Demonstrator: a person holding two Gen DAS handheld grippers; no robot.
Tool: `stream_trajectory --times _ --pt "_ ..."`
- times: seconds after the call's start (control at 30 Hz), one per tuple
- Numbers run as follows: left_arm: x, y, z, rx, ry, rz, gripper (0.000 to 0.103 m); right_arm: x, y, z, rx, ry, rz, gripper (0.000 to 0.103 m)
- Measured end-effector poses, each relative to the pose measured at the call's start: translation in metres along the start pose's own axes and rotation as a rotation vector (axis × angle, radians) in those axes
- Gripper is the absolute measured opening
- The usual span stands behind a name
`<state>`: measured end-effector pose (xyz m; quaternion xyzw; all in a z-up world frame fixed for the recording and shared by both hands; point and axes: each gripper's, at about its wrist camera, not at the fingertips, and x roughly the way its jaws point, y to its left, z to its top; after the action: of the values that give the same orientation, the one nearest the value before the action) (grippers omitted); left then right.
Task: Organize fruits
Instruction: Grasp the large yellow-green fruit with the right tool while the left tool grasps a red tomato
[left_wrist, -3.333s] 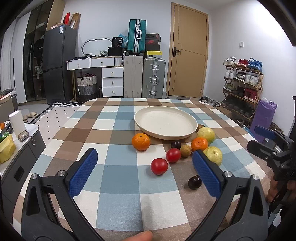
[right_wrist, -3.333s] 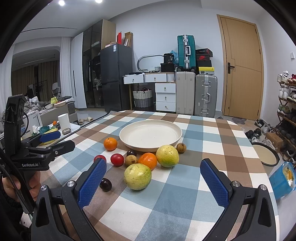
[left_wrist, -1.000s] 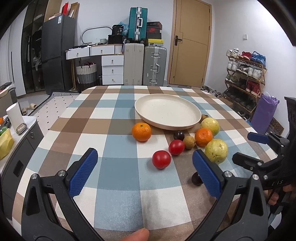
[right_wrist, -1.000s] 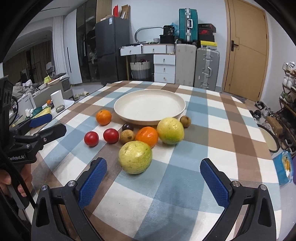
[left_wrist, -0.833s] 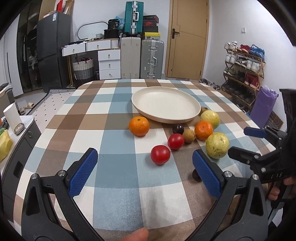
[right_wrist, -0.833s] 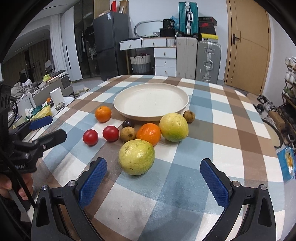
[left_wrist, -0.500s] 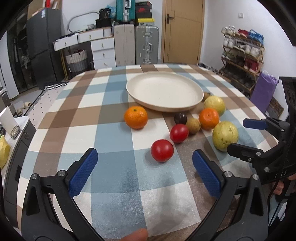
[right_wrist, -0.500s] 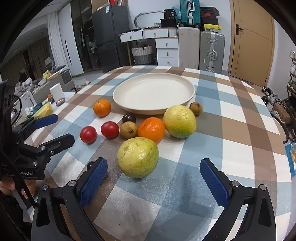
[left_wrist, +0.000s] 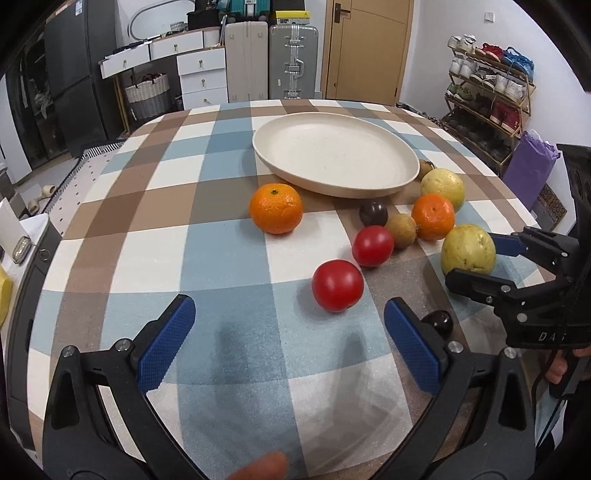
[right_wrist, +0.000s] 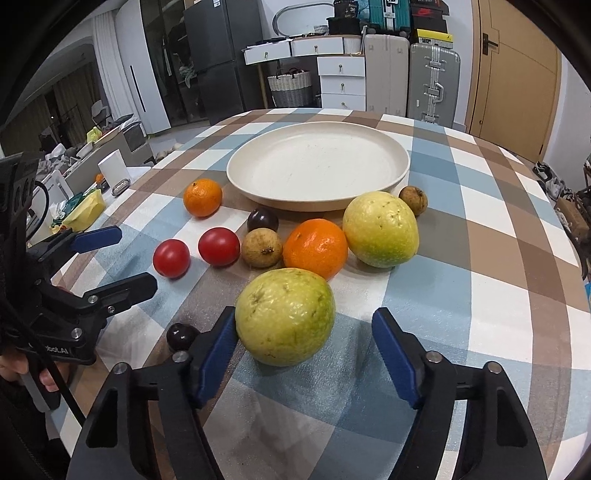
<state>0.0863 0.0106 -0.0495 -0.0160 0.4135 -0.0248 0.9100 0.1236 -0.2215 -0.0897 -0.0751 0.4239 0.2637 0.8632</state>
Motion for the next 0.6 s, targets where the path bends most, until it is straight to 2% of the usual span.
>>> stream_trajectory --times 0.13,0.27,0.6 --pt "0.011 -0.002 0.005 -0.004 0.032 -0.026 0.1 0.0 0.0 -0.002 0.01 0.003 0.025 0.064" --pt "0.02 -0.004 0.008 -0.012 0.061 -0.06 0.086 0.0 0.004 -0.001 0.005 0.009 0.042 0.052" --pt "0.022 -0.006 0.01 0.004 0.052 -0.086 0.055 -0.002 0.003 -0.003 0.02 0.001 0.054 0.051"
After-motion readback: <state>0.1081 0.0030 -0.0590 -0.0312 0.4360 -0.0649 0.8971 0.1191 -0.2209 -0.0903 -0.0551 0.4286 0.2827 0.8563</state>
